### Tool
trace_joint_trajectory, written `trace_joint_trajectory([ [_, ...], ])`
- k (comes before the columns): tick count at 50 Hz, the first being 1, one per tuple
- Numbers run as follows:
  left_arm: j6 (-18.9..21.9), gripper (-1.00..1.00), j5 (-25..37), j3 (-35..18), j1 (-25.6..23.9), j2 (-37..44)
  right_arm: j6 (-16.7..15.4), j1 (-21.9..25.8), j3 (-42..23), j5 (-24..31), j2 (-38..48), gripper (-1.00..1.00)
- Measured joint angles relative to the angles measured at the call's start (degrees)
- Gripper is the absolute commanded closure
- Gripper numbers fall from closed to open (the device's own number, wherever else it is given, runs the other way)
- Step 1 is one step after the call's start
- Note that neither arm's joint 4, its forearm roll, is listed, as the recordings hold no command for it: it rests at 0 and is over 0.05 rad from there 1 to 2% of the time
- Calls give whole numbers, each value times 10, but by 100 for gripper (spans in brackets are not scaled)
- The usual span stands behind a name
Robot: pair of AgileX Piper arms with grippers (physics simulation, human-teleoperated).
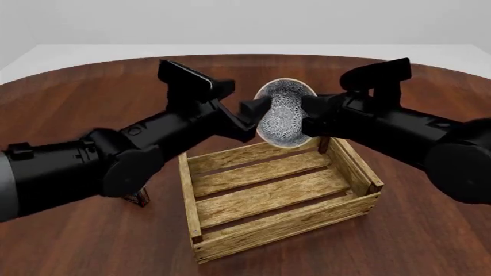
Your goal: Stack the right bowl on the left bowl and place them in the tray.
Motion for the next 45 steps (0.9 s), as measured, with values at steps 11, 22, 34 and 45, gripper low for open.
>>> trace_joint_trajectory([
  [11,-10,-100,-10,-11,-4,39,0,-2,1,0,2,100],
  [22,-20,-100,-18,-19,-5,73,0,-2,2,0,3,100],
  [34,-47,100,-30,-27,-12,93,-3,2,4,0,5,100],
  [45,-53,100,-36,-28,-11,96,-3,2,7,1,5,100],
])
